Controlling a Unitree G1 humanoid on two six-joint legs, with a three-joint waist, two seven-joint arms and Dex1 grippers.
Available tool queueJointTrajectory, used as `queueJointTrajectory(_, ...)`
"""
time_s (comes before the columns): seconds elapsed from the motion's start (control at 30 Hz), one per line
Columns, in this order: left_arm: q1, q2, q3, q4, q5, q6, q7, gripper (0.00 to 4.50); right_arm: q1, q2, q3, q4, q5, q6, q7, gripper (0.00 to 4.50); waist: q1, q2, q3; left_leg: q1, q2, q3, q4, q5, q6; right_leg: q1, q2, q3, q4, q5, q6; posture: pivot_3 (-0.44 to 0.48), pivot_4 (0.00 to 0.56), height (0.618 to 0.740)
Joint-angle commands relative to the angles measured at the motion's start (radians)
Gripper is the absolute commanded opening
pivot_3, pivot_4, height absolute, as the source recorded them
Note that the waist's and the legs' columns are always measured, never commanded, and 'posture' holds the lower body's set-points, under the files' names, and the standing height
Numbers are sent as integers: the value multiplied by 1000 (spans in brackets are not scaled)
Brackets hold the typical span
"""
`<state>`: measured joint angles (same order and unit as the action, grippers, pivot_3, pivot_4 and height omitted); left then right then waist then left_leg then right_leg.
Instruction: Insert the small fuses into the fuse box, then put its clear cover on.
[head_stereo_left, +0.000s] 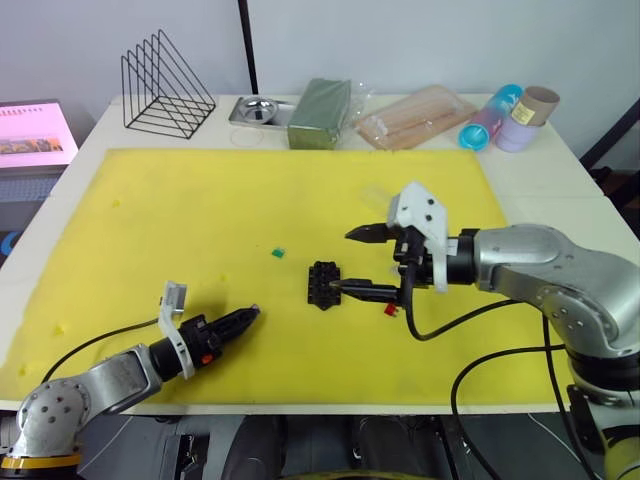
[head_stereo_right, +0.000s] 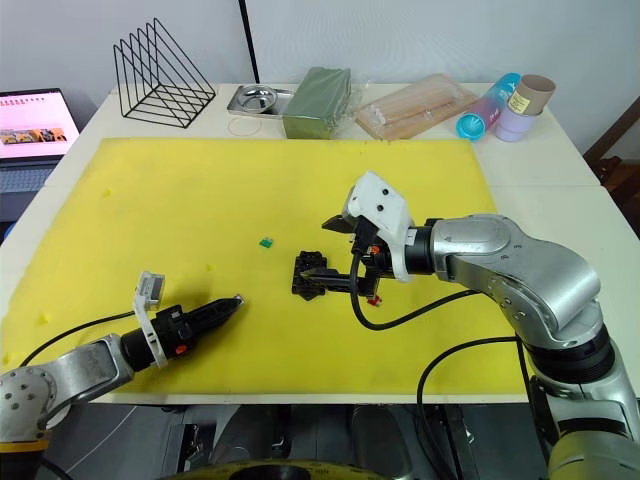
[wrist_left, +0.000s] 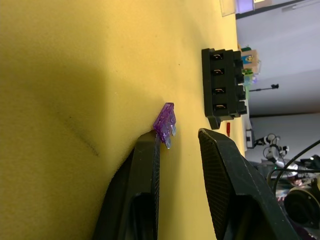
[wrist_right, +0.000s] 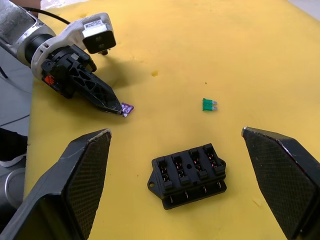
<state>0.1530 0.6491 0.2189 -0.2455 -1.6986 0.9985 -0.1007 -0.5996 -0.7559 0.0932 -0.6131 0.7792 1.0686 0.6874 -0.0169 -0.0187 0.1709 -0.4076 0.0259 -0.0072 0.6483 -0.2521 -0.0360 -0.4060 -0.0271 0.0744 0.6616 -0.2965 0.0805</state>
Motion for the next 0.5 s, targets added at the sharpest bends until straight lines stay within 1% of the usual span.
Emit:
queueJointTrajectory(0.03,30,8,-7,28,36,28,0,789,-14,3,-13,-19,-2,-21,3,4500,0,0,0,0,0,0,0,0,0,0,0,0,0,0,0,0,150,740)
queueJointTrajectory(0.23,30,7,-4,30,53,37,-8,789,-14,5,-10,-18,-4,-23,3,4500,-1,0,0,0,0,0,-1,0,0,0,0,0,0,0,0,0,150,740)
queueJointTrajectory(0.33,30,5,-2,30,61,37,-11,279,-12,5,-10,-19,-6,-22,4,4500,-1,0,0,0,0,0,-1,0,0,0,0,0,-1,0,0,0,150,740)
queueJointTrajectory(0.37,30,4,-1,31,61,38,-12,40,-11,5,-11,-20,-7,-22,4,4500,-1,0,0,0,0,0,-1,0,0,-1,0,0,-1,0,0,0,150,740)
queueJointTrajectory(0.5,27,8,0,35,69,48,-23,40,-10,6,-10,-20,-8,-22,4,4500,-2,1,0,0,1,0,-1,0,0,-1,0,1,-1,0,0,0,150,740)
